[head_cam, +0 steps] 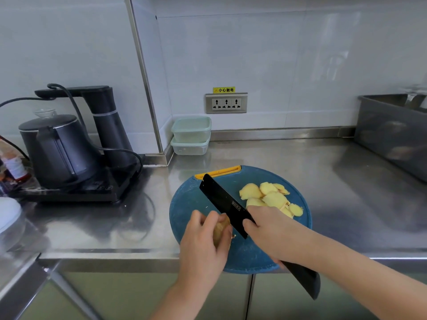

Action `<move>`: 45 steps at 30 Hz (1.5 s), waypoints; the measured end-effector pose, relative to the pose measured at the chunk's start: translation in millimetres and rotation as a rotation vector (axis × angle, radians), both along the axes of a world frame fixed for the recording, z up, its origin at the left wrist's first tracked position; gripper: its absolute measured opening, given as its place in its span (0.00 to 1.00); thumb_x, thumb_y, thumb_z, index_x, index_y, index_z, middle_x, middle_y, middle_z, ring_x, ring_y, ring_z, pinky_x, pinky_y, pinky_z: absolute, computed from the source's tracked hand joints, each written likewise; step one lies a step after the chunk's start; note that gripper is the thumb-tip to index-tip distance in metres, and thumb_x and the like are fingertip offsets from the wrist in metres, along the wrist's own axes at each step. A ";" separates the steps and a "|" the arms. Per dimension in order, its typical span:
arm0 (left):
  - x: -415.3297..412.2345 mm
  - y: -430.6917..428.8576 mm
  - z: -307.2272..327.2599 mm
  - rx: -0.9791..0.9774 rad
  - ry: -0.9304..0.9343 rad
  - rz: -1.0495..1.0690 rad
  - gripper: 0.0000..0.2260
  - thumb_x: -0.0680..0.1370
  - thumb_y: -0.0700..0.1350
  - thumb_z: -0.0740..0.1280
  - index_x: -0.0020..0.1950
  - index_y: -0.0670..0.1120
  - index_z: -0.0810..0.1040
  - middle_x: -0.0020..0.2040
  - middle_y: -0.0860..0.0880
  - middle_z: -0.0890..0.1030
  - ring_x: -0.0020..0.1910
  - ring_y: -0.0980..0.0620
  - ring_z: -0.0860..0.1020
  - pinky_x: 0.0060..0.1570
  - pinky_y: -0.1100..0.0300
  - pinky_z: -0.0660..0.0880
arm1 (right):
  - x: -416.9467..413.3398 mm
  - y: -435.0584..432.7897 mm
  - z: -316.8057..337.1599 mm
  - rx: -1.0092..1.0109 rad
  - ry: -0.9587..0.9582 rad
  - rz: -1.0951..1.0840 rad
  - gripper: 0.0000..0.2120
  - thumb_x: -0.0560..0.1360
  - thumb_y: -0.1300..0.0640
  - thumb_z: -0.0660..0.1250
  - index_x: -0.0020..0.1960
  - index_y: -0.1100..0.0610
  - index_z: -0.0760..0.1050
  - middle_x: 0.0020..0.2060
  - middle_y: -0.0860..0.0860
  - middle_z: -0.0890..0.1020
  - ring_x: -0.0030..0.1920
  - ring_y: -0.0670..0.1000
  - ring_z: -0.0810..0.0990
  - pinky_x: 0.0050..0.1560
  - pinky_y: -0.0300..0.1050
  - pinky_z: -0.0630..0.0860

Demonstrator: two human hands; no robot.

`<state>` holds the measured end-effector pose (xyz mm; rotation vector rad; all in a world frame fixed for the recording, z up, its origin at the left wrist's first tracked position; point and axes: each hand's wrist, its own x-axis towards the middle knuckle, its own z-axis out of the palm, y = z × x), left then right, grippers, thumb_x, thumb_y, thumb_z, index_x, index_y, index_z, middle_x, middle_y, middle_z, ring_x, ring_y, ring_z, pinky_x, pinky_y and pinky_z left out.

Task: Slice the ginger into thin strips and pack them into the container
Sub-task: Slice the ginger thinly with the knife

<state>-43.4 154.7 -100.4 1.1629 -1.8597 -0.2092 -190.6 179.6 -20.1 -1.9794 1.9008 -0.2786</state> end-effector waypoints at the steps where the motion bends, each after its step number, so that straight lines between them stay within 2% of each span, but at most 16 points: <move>1: 0.0 -0.3 -0.5 0.004 0.000 0.000 0.07 0.73 0.48 0.72 0.48 0.52 0.76 0.40 0.60 0.63 0.35 0.59 0.70 0.30 0.72 0.61 | 0.2 -1.1 0.5 0.004 0.007 0.001 0.15 0.81 0.55 0.52 0.36 0.50 0.60 0.34 0.48 0.70 0.40 0.52 0.73 0.35 0.37 0.67; 3: -0.2 -1.0 -0.5 0.008 0.000 -0.001 0.07 0.73 0.48 0.72 0.48 0.52 0.76 0.40 0.58 0.64 0.35 0.58 0.70 0.29 0.72 0.62 | 1.0 -3.5 2.8 0.010 0.019 0.001 0.15 0.81 0.56 0.52 0.36 0.51 0.60 0.34 0.49 0.70 0.40 0.52 0.73 0.35 0.38 0.68; 8: -0.2 -0.9 -1.7 0.000 0.005 0.001 0.07 0.73 0.47 0.72 0.48 0.51 0.77 0.40 0.56 0.67 0.35 0.58 0.71 0.30 0.71 0.65 | 10.1 -10.2 -3.8 0.033 0.046 0.004 0.12 0.81 0.55 0.52 0.39 0.53 0.63 0.35 0.50 0.70 0.41 0.54 0.74 0.42 0.48 0.75; 10: -0.3 0.0 -1.5 -0.011 0.009 -0.006 0.08 0.73 0.48 0.72 0.49 0.51 0.77 0.41 0.55 0.68 0.35 0.58 0.72 0.29 0.67 0.69 | 14.2 -13.2 -9.8 0.026 0.044 0.002 0.09 0.81 0.55 0.52 0.45 0.56 0.66 0.34 0.50 0.70 0.40 0.54 0.74 0.37 0.45 0.73; 13: -0.4 0.7 -1.8 -0.008 0.033 -0.003 0.08 0.74 0.48 0.72 0.50 0.51 0.78 0.42 0.56 0.68 0.36 0.58 0.72 0.30 0.65 0.72 | 15.3 -16.2 -11.4 0.015 0.037 -0.008 0.08 0.81 0.56 0.52 0.47 0.57 0.66 0.34 0.50 0.69 0.38 0.53 0.73 0.34 0.41 0.69; 17: 0.0 2.3 -2.5 0.013 0.051 0.004 0.08 0.74 0.49 0.71 0.51 0.53 0.76 0.42 0.56 0.69 0.37 0.58 0.72 0.32 0.71 0.66 | 8.3 -13.6 -5.4 0.042 0.012 -0.034 0.12 0.81 0.56 0.51 0.40 0.54 0.63 0.34 0.51 0.70 0.32 0.50 0.71 0.32 0.41 0.69; 19: 0.1 3.2 -2.0 0.012 0.042 0.008 0.08 0.74 0.50 0.70 0.51 0.54 0.75 0.42 0.56 0.69 0.37 0.58 0.71 0.31 0.71 0.64 | 3.1 -6.3 -0.8 0.071 -0.080 -0.081 0.12 0.82 0.56 0.52 0.40 0.55 0.64 0.32 0.52 0.71 0.26 0.47 0.72 0.26 0.39 0.69; 22: -1.1 4.7 -0.5 0.012 0.033 0.026 0.07 0.74 0.51 0.68 0.50 0.55 0.74 0.42 0.57 0.68 0.36 0.58 0.70 0.31 0.72 0.63 | -2.8 8.3 8.7 0.072 -0.232 -0.159 0.11 0.82 0.56 0.53 0.49 0.62 0.68 0.30 0.55 0.72 0.16 0.45 0.69 0.18 0.38 0.67; 25: -1.5 5.6 0.2 0.018 0.027 0.030 0.06 0.75 0.52 0.66 0.50 0.55 0.75 0.42 0.57 0.68 0.36 0.58 0.70 0.32 0.72 0.63 | -3.3 14.9 17.2 0.051 -0.252 -0.150 0.10 0.82 0.56 0.53 0.51 0.62 0.69 0.31 0.55 0.72 0.17 0.46 0.69 0.19 0.38 0.68; 32: -0.9 6.7 2.1 0.008 0.016 0.028 0.08 0.75 0.54 0.63 0.51 0.54 0.75 0.42 0.56 0.68 0.36 0.56 0.71 0.31 0.69 0.64 | -1.6 20.8 14.0 0.036 -0.228 -0.120 0.11 0.82 0.55 0.54 0.43 0.58 0.67 0.32 0.53 0.72 0.20 0.46 0.70 0.21 0.38 0.68; 38: -0.6 5.6 1.8 -0.005 0.018 0.028 0.07 0.75 0.52 0.65 0.50 0.52 0.76 0.41 0.56 0.68 0.36 0.56 0.71 0.31 0.71 0.63 | -0.4 20.9 12.9 -0.028 -0.113 -0.038 0.14 0.83 0.57 0.52 0.38 0.55 0.62 0.32 0.50 0.69 0.25 0.46 0.67 0.21 0.35 0.65; 43: -0.4 3.1 0.1 -0.004 0.012 0.029 0.05 0.74 0.49 0.69 0.48 0.51 0.77 0.40 0.56 0.68 0.35 0.56 0.71 0.31 0.71 0.63 | -3.3 12.8 4.7 -0.017 -0.044 -0.033 0.14 0.82 0.55 0.52 0.36 0.51 0.60 0.34 0.49 0.70 0.32 0.46 0.68 0.33 0.37 0.67; 45: -0.1 2.1 -0.3 -0.006 0.002 0.028 0.05 0.74 0.48 0.71 0.48 0.50 0.77 0.40 0.55 0.67 0.35 0.56 0.71 0.30 0.71 0.63 | -3.4 9.6 3.5 -0.015 -0.028 -0.028 0.15 0.81 0.55 0.52 0.36 0.51 0.60 0.34 0.49 0.70 0.33 0.48 0.69 0.34 0.37 0.67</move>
